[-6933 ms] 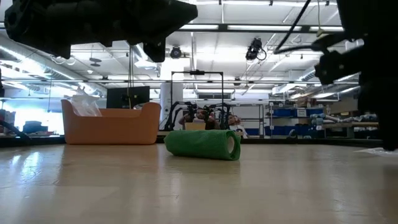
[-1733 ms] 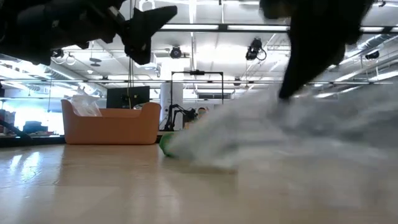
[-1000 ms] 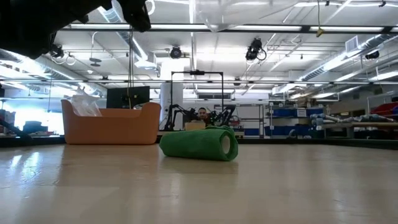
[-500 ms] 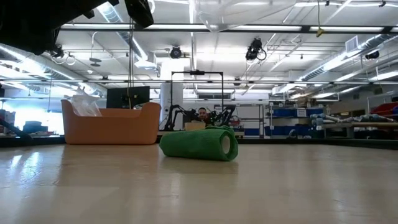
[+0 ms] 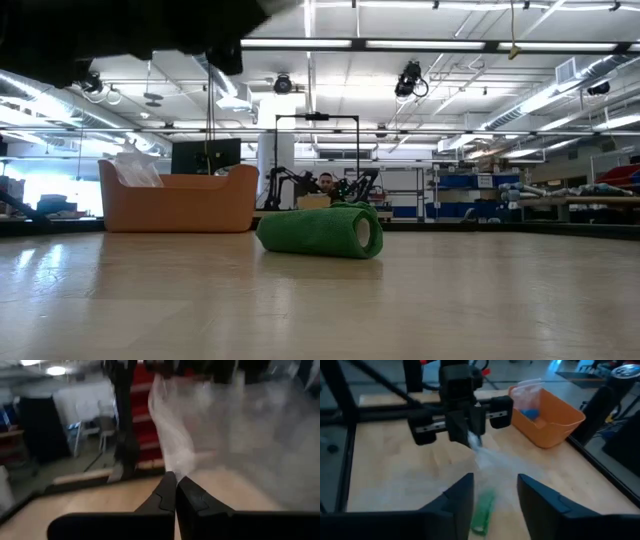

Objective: Roll bandage
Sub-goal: Open the transparent zip bag

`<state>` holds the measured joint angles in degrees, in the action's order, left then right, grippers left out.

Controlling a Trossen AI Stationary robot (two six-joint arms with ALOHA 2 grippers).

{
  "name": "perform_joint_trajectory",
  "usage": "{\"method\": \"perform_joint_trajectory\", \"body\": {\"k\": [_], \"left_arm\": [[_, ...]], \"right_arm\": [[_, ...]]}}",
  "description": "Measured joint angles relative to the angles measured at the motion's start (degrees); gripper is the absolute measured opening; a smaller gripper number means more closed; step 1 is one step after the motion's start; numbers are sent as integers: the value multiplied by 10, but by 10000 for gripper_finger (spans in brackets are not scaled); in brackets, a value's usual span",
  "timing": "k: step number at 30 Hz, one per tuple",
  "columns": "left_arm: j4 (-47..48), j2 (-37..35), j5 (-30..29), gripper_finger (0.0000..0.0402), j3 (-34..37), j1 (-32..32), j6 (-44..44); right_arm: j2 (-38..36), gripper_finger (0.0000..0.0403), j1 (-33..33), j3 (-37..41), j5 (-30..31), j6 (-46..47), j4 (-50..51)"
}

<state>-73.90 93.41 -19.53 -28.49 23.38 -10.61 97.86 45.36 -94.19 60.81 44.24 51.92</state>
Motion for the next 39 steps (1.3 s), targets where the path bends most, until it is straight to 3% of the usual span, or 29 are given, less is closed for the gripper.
{"method": "perform_joint_trajectory", "body": {"k": [4,9,13,19,24,32,39], "left_arm": [[40,0,-15,2,0,0,2],[31,0,-13,1,0,0,3],[26,0,3,1,-7,0,3],[75,0,27,1,-44,0,7],[161,0,27,0,-88,0,31],[320,0,15,0,-166,0,82],[361,0,12,0,-195,0,80]], "right_arm": [[0,167,-9,0,-31,-29,-3],[1,143,-29,0,-73,-73,-17],[3,99,-54,0,-142,-128,-41],[5,8,-86,0,-159,-176,-39],[5,8,-96,0,-213,-185,-39],[5,2,-87,0,-223,-172,-20],[20,1,-82,1,-238,-114,39]]}}
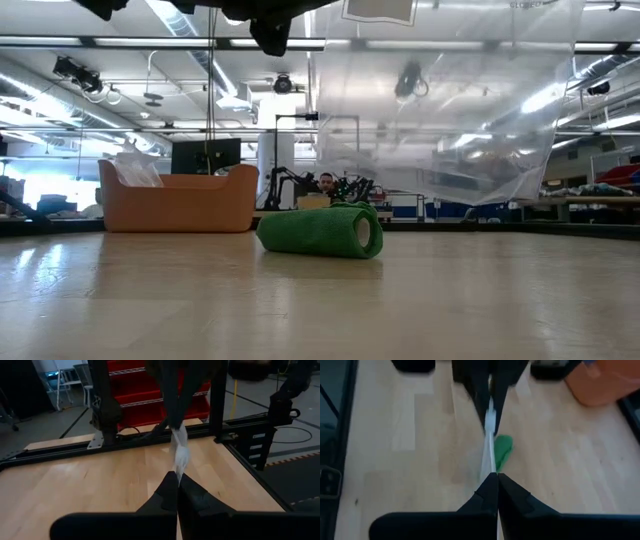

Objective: Roll bandage
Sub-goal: Open the transparent zip bag

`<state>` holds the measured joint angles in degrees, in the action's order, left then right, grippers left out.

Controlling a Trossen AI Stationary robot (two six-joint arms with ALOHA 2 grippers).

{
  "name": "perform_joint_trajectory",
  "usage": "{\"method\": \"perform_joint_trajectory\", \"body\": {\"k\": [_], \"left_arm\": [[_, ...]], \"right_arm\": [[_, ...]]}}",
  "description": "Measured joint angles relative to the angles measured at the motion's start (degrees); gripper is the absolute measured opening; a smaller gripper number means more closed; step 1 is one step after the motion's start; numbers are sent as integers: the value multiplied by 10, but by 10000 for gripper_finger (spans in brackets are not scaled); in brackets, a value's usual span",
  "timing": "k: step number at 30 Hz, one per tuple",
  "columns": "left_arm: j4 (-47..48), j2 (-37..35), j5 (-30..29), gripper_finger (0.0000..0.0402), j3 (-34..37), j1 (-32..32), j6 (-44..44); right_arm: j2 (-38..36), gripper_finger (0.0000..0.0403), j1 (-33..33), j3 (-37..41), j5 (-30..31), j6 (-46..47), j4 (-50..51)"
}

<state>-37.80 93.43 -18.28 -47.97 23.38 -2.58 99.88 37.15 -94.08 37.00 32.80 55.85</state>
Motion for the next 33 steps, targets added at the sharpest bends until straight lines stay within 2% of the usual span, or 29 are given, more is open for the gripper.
{"method": "perform_joint_trajectory", "body": {"k": [3,9,17,24,33], "left_arm": [[1,0,0,0,-2,-1,-2],[9,0,-2,0,-2,-4,-2],[18,0,-5,0,-2,-7,2],[14,0,-5,0,-2,-8,5],[17,0,2,0,-2,-8,8]], "right_arm": [[5,1,0,0,-12,24,30],[10,1,9,0,-10,31,30],[9,1,22,-3,18,41,26],[12,0,13,1,-11,43,28],[12,3,-5,9,-15,45,32]]}}
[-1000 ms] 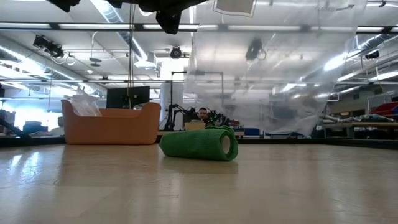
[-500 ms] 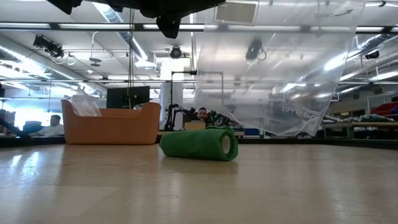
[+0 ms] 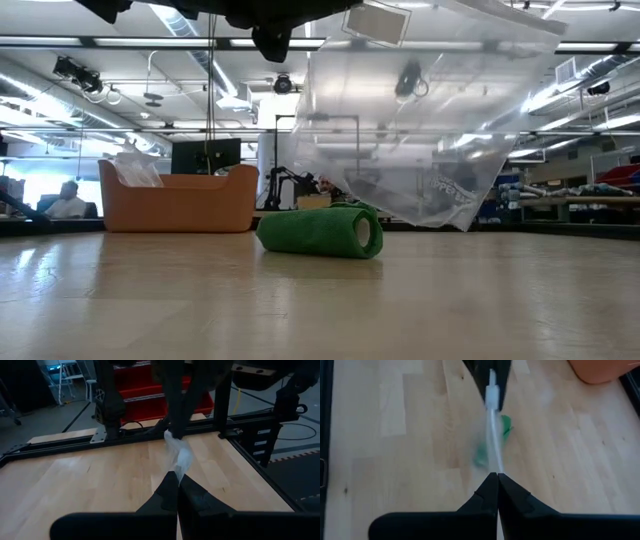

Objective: Roll bandage
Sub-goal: Open the transparent zip bag

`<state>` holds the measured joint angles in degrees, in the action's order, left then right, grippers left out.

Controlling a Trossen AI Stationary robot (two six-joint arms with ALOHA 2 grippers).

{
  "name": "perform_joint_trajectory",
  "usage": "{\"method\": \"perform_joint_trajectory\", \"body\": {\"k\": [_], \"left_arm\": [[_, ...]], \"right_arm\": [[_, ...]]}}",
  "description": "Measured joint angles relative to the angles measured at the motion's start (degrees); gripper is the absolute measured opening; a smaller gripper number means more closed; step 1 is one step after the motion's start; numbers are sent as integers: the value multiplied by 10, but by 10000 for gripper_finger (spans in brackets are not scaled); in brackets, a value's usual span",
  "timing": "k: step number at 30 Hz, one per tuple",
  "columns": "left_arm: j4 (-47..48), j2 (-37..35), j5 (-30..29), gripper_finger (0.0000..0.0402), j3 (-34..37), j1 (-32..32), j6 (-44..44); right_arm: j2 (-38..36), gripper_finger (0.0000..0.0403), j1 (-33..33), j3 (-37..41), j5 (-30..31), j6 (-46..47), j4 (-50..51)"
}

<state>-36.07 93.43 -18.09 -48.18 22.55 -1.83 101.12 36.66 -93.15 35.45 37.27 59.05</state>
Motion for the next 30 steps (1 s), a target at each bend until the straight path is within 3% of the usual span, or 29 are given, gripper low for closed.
{"method": "perform_joint_trajectory", "body": {"k": [9,19,30], "left_arm": [[2,0,3,0,0,0,0],[-2,0,4,0,0,0,0],[4,0,4,0,0,0,-5]], "right_arm": [[0,7,0,0,-19,10,-5],[0,99,-1,1,-49,32,-6],[-2,118,17,-29,-53,27,-7]]}}
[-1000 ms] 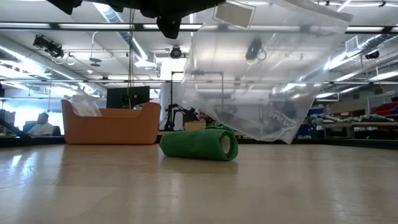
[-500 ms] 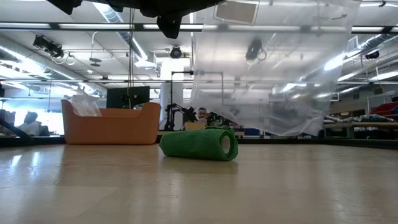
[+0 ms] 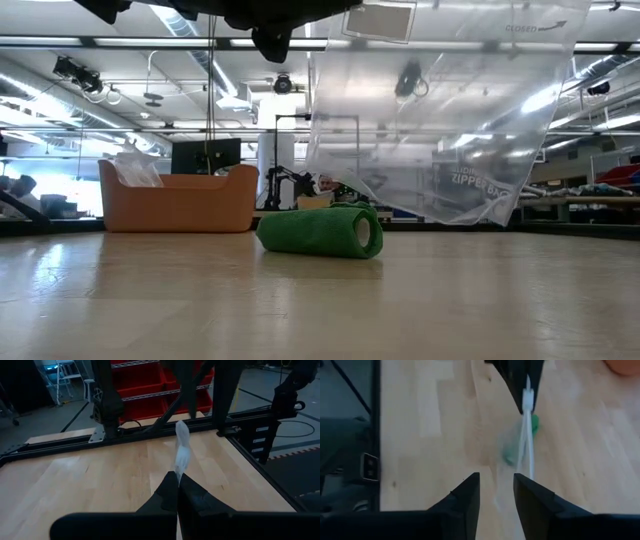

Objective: Roll bandage
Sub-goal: Open the transparent zip bag

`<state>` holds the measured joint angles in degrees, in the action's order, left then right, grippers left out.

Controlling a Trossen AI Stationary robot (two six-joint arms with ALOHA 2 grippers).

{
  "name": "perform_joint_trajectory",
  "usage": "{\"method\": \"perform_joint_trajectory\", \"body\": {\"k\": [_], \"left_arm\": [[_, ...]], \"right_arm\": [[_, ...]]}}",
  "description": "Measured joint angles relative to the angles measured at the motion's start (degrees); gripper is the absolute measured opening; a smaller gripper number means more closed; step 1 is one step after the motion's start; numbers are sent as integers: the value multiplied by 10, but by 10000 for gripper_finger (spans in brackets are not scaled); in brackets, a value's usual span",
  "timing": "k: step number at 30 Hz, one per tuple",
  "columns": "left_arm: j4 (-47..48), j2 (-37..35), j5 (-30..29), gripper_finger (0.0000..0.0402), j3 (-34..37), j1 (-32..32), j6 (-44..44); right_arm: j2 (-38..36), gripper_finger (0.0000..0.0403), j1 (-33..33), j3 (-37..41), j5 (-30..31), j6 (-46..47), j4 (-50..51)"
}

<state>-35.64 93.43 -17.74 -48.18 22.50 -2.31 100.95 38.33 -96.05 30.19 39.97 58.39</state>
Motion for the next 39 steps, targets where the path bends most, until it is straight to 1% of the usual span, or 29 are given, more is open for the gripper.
{"method": "perform_joint_trajectory", "body": {"k": [4,6,8,11,12,26,35,39], "left_arm": [[6,0,0,0,0,0,0],[4,0,0,0,0,0,0],[4,0,0,0,0,0,0],[4,0,0,0,0,0,0],[4,0,0,0,0,0,0],[3,0,0,0,0,0,0],[0,0,0,0,0,0,3],[3,0,0,0,0,0,9]], "right_arm": [[0,115,7,-16,17,-22,3],[-1,102,7,-16,21,-26,9],[2,75,5,-16,21,-26,17],[12,19,-2,-15,21,-32,30],[13,10,-3,-15,21,-36,32],[11,2,-18,-11,28,-35,38],[12,1,-30,30,6,-35,3],[12,3,-30,33,15,-28,0]]}}
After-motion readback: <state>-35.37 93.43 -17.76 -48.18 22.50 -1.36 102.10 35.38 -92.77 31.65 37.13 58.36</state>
